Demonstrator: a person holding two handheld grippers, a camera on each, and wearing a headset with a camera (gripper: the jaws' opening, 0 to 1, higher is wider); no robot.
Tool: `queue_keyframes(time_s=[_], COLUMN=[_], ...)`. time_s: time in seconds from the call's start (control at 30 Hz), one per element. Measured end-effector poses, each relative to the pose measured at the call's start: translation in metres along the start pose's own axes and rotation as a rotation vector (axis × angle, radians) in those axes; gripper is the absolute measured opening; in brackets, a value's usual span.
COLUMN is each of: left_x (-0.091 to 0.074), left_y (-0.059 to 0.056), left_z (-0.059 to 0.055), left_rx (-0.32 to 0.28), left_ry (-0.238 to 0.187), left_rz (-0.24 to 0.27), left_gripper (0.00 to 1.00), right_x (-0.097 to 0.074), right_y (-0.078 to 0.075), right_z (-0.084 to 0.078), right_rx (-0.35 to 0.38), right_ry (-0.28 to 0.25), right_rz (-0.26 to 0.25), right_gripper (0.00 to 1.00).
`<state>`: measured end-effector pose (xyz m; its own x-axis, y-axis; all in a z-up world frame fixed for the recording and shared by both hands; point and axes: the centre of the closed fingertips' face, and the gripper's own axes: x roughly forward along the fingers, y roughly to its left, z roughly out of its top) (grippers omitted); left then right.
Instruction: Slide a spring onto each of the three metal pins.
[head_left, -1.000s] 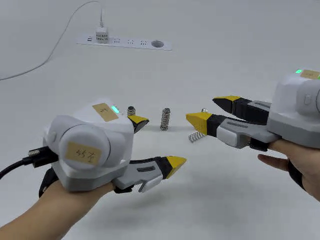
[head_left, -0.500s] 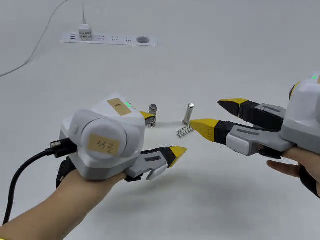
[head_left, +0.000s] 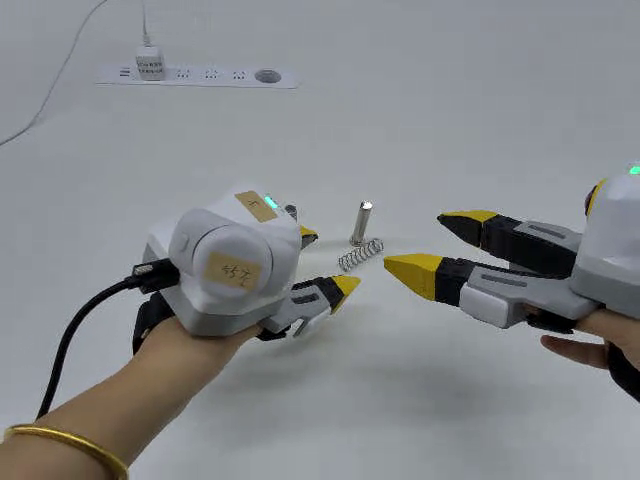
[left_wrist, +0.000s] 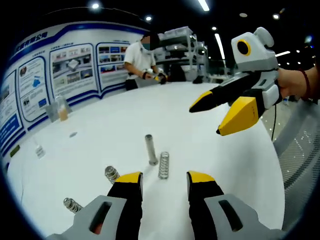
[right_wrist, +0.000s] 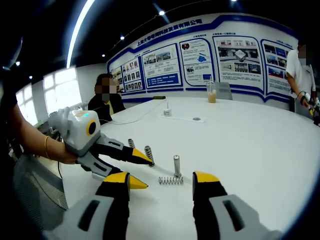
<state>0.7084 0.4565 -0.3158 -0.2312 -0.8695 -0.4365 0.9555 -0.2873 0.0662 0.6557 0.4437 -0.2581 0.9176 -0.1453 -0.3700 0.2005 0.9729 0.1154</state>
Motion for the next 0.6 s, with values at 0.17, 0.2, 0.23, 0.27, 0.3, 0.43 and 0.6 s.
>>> queue_keyframes(time_s=[0.17, 0.2, 0.23, 0.27, 0.3, 0.43, 0.6], left_x=[0.008, 0.01, 0.012, 0.013, 0.014, 0.02, 0.026], left_y=[-0.001, -0.001, -0.002, -0.002, -0.003, -0.003, -0.005], left_z=[-0.003, -0.003, -0.004, -0.004, -0.005, -0.008, -0.012], left_rx=[-0.009, -0.012, -0.012, -0.007, -0.003, -0.004, 0.024], left_ry=[0.01, 0.01, 0.012, 0.015, 0.017, 0.031, 0.061], left_rz=[-0.008, -0.01, -0.012, -0.014, -0.014, -0.02, -0.029], left_gripper=[0.31, 0.31, 0.3, 0.29, 0.29, 0.26, 0.22], right_x=[-0.003, -0.003, -0.003, -0.004, -0.004, -0.005, -0.007], right_y=[-0.001, -0.001, -0.001, -0.001, -0.001, 0.0, -0.002], right_z=[0.0, 0.0, -0.001, -0.001, -0.001, -0.003, -0.005], right_rx=[0.005, 0.006, 0.008, 0.01, 0.011, 0.01, 0.031], right_ry=[-0.003, -0.002, -0.002, 0.0, 0.002, 0.004, 0.007], right_rz=[-0.006, -0.005, -0.003, -0.002, -0.001, 0.0, -0.007], right_gripper=[0.51, 0.5, 0.5, 0.5, 0.5, 0.49, 0.49])
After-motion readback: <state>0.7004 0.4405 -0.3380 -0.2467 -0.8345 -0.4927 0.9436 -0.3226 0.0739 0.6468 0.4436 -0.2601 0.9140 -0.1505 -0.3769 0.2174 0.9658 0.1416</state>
